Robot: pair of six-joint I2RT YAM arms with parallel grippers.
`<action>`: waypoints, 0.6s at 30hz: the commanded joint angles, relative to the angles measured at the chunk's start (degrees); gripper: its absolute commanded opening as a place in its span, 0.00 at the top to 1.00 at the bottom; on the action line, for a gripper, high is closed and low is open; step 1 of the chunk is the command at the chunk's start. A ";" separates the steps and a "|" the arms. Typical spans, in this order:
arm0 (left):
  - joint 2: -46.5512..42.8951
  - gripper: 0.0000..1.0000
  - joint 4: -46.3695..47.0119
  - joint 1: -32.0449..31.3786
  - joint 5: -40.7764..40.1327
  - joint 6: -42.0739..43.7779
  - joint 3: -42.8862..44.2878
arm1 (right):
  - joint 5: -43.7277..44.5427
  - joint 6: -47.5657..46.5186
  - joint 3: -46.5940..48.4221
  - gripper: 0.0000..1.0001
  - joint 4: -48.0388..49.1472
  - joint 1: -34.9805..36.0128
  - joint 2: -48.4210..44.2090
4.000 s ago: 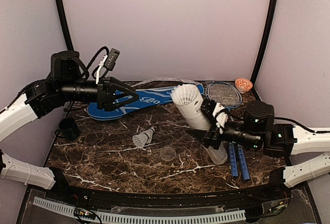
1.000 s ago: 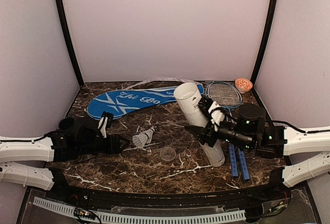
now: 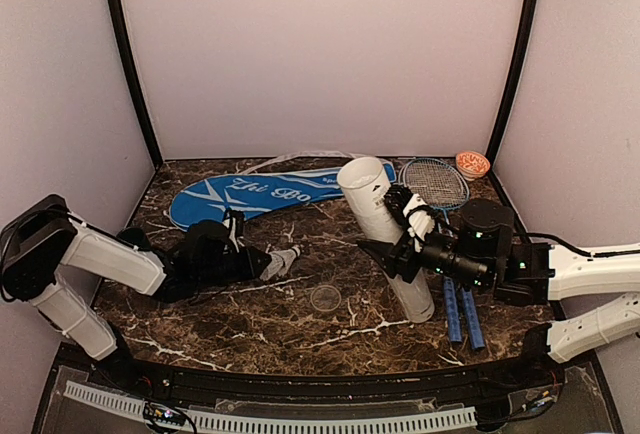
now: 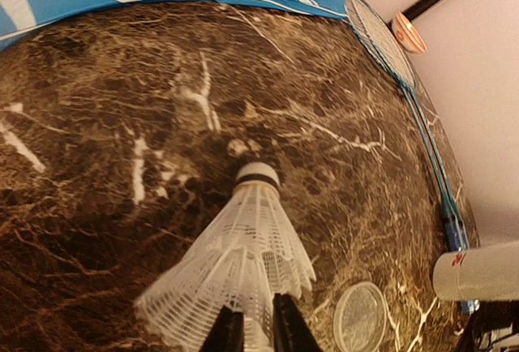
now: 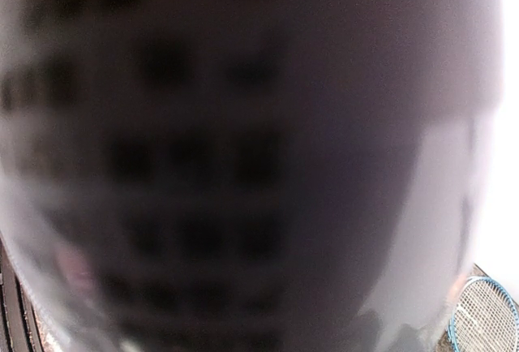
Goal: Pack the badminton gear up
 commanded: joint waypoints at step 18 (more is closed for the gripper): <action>-8.99 1.00 -21.12 13.05 9.40 20.88 11.15 | 0.64 0.13 -0.58 0.44 -2.16 -0.54 -1.45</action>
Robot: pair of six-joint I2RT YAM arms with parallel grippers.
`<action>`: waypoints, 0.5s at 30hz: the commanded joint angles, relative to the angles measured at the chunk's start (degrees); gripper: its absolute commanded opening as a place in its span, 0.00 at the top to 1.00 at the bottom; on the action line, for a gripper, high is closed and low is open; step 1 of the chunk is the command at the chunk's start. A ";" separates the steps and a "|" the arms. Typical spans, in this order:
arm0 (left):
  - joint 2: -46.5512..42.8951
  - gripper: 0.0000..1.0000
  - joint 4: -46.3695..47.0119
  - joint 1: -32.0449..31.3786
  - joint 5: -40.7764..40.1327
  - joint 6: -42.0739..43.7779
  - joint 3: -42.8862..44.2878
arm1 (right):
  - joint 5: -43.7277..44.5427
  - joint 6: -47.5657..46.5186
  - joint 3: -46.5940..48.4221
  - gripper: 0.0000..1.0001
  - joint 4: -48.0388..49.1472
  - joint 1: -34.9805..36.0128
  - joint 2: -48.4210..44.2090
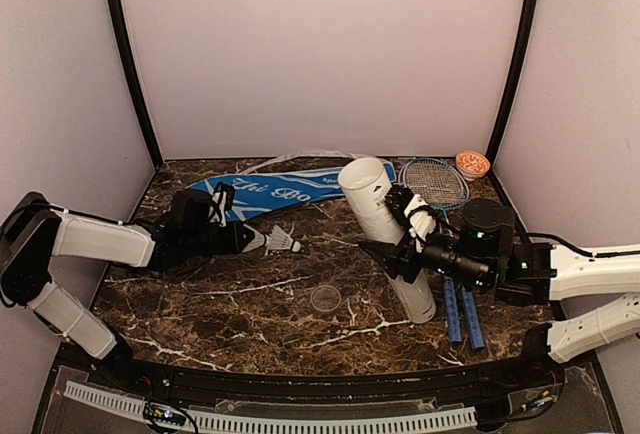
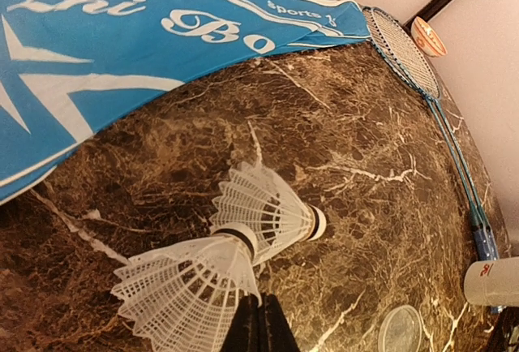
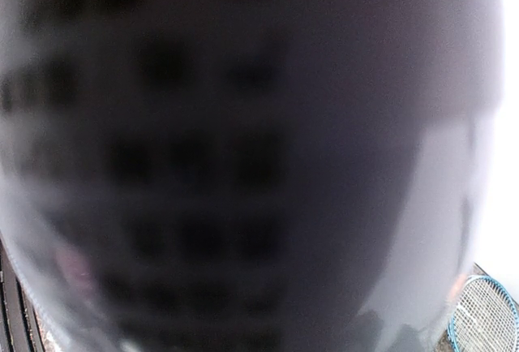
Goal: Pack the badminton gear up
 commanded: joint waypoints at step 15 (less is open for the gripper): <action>-27.29 1.00 -46.47 -2.93 17.88 27.50 29.92 | -2.38 -6.38 2.79 0.44 -6.48 -0.45 3.04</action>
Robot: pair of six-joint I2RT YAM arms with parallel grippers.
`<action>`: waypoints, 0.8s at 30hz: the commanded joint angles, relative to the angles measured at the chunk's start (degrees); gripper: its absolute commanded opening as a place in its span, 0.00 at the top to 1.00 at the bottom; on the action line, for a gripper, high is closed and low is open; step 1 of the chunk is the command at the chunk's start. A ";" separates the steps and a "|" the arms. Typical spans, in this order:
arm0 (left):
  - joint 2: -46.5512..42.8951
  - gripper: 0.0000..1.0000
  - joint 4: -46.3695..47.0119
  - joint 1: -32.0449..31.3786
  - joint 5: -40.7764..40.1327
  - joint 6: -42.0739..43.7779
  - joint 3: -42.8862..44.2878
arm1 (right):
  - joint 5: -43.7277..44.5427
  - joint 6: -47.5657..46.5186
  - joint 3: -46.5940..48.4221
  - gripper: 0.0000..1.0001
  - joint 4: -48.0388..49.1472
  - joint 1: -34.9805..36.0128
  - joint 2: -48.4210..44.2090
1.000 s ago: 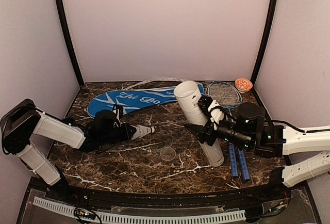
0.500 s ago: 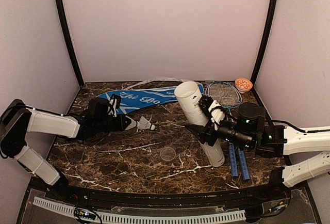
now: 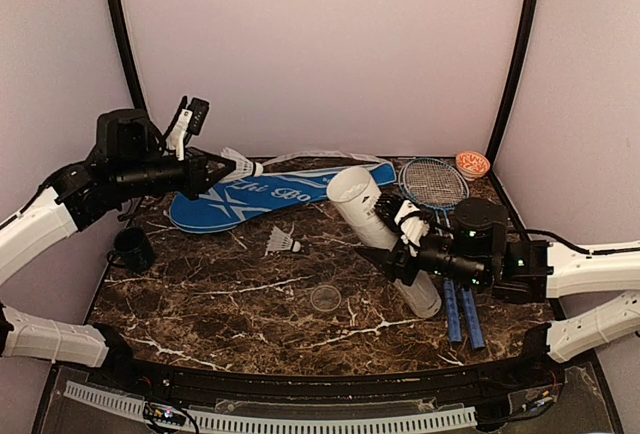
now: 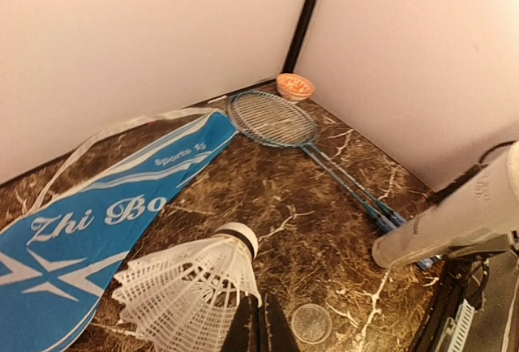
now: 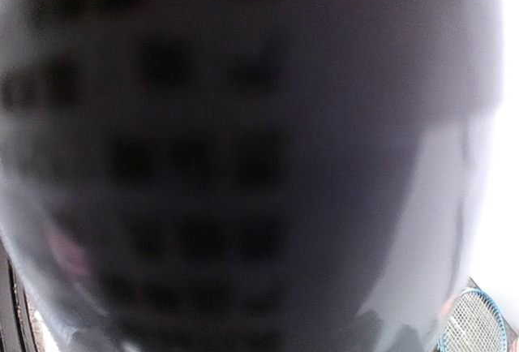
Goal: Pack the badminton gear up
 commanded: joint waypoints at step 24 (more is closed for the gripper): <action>12.22 1.00 -24.85 -23.81 9.99 13.78 27.21 | -3.95 -3.59 8.85 0.44 -9.23 1.42 10.00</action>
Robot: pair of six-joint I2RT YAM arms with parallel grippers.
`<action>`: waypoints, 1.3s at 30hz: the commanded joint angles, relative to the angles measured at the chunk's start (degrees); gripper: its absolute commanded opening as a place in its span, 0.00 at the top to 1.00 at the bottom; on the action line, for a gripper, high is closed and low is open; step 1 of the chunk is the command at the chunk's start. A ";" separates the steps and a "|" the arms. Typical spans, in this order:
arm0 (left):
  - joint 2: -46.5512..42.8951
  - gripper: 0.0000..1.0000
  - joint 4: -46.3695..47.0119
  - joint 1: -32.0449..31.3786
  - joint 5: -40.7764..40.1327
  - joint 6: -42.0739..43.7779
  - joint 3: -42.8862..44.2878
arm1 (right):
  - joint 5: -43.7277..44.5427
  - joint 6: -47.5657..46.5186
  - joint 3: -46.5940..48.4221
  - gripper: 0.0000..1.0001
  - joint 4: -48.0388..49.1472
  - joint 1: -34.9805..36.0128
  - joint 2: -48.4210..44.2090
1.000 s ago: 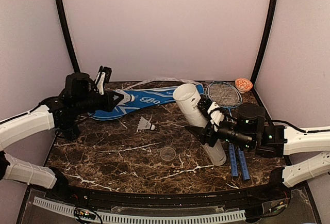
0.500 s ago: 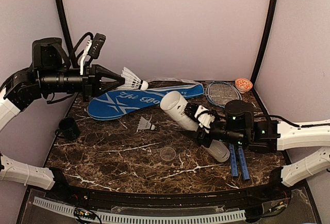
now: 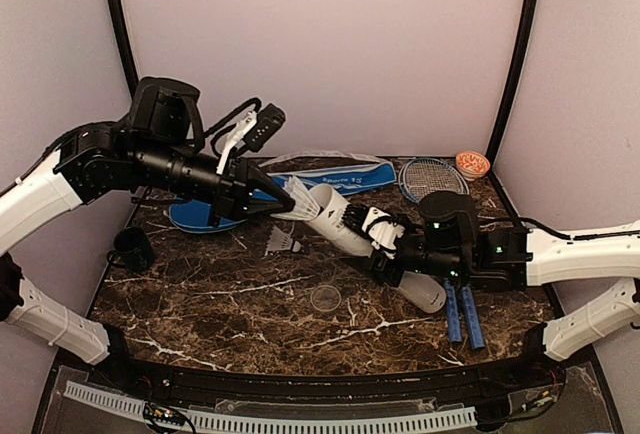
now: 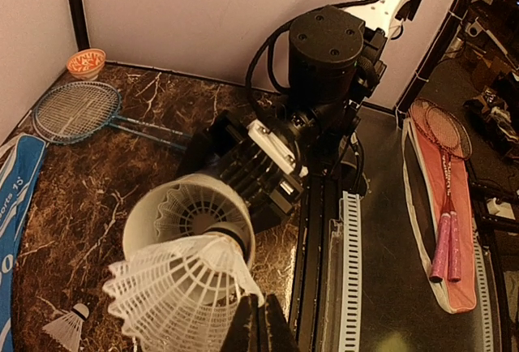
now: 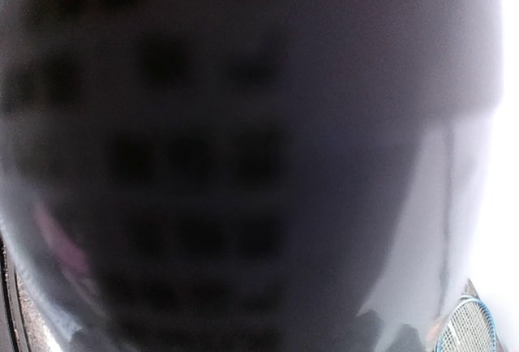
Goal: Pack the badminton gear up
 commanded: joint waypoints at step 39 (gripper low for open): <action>16.42 0.22 0.74 -3.78 9.04 1.81 3.10 | -2.20 3.15 0.16 0.45 4.97 2.07 0.56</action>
